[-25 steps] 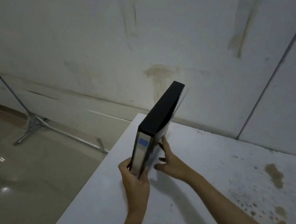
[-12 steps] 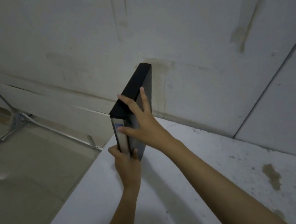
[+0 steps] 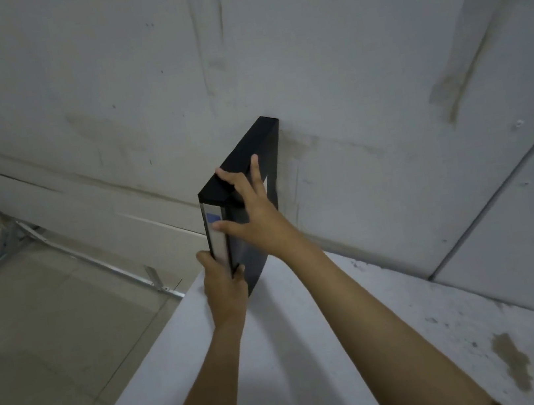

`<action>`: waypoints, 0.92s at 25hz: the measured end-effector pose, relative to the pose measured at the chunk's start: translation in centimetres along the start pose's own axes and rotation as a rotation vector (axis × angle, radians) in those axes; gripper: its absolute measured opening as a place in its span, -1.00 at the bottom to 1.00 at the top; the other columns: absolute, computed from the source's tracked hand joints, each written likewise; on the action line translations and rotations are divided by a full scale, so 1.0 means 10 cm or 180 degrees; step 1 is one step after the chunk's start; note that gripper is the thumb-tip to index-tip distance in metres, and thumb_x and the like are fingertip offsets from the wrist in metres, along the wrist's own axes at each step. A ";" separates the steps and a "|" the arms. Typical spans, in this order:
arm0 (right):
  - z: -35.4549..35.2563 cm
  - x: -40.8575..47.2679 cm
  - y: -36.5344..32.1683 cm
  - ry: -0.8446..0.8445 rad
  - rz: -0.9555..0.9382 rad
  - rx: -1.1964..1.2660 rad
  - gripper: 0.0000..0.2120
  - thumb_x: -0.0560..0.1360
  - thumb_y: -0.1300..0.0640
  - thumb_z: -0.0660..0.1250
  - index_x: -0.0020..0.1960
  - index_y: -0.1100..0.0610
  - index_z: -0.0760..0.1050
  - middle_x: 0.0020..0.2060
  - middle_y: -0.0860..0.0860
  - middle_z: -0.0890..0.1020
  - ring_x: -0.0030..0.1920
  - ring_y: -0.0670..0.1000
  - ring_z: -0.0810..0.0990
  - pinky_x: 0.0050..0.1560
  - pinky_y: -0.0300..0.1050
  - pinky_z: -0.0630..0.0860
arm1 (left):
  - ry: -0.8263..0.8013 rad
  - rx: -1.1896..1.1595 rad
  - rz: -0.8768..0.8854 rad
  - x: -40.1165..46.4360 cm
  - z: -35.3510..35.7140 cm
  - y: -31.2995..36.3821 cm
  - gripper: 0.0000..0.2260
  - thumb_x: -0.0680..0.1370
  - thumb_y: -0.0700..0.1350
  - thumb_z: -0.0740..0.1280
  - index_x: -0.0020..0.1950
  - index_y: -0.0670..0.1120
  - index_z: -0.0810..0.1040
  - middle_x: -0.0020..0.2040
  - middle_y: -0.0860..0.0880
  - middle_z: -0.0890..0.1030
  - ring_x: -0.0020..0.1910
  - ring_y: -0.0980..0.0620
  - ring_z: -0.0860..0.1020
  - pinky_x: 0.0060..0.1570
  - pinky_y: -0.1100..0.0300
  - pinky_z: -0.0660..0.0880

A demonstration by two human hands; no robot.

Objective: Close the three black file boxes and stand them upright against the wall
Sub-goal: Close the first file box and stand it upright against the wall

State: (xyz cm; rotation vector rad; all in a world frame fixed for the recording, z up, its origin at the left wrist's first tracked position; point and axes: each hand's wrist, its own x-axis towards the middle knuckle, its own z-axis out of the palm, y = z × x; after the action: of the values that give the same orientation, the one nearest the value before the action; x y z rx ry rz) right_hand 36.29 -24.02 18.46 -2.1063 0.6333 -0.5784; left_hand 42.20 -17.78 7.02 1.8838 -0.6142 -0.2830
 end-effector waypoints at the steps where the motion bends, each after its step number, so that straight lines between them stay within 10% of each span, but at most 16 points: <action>1: 0.00 0.02 0.02 0.0011 -0.0005 -0.0024 -0.26 0.41 0.13 0.42 0.43 -0.17 0.10 0.47 -0.04 -0.38 0.47 0.06 0.18 0.28 0.05 0.35 | -0.0004 0.0000 0.0013 0.02 0.01 0.00 -0.61 0.47 -0.31 0.33 -0.03 -0.05 0.12 -0.02 -0.27 0.53 -0.06 -0.26 0.57 -0.19 -0.01 0.52; 10: -0.02 -0.06 0.00 0.0088 -0.0011 -0.0342 -0.26 0.43 0.05 0.39 0.43 -0.21 0.03 0.47 -0.04 -0.40 0.46 0.09 0.20 0.20 0.12 0.46 | -0.0626 -0.0300 -0.0216 0.12 -0.14 0.05 -0.57 0.42 -0.34 0.39 0.05 -0.12 0.17 0.02 -0.13 0.44 0.01 -0.16 0.52 -0.10 0.05 0.49; 15: -0.12 -0.26 0.01 0.0097 -0.0011 -0.0047 -0.13 0.44 0.11 0.38 0.44 -0.25 -0.18 0.51 -0.02 -0.27 0.47 -0.06 -0.32 0.34 -0.05 0.10 | -0.0758 -0.0411 -0.0125 0.10 -0.34 0.18 -0.50 0.42 -0.30 0.41 0.25 -0.22 0.23 0.15 -0.10 0.43 0.09 -0.07 0.48 0.05 0.06 0.51; 23: -0.18 -0.80 -0.04 -0.0033 0.0014 0.0010 -0.10 0.46 0.11 0.36 0.41 -0.31 -0.26 0.51 -0.13 -0.18 0.52 -0.03 -0.17 0.49 0.13 0.06 | -0.0510 -0.0472 0.0106 -0.20 -0.65 0.51 -0.38 0.43 -0.26 0.41 0.38 -0.22 0.16 0.42 -0.19 0.26 0.41 -0.15 0.28 0.31 0.13 0.31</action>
State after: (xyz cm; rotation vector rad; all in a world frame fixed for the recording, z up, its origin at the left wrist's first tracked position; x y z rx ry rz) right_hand 29.21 -19.96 18.37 -2.1034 0.6305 -0.5652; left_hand 42.13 -13.00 14.01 1.7179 -0.7124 -0.4490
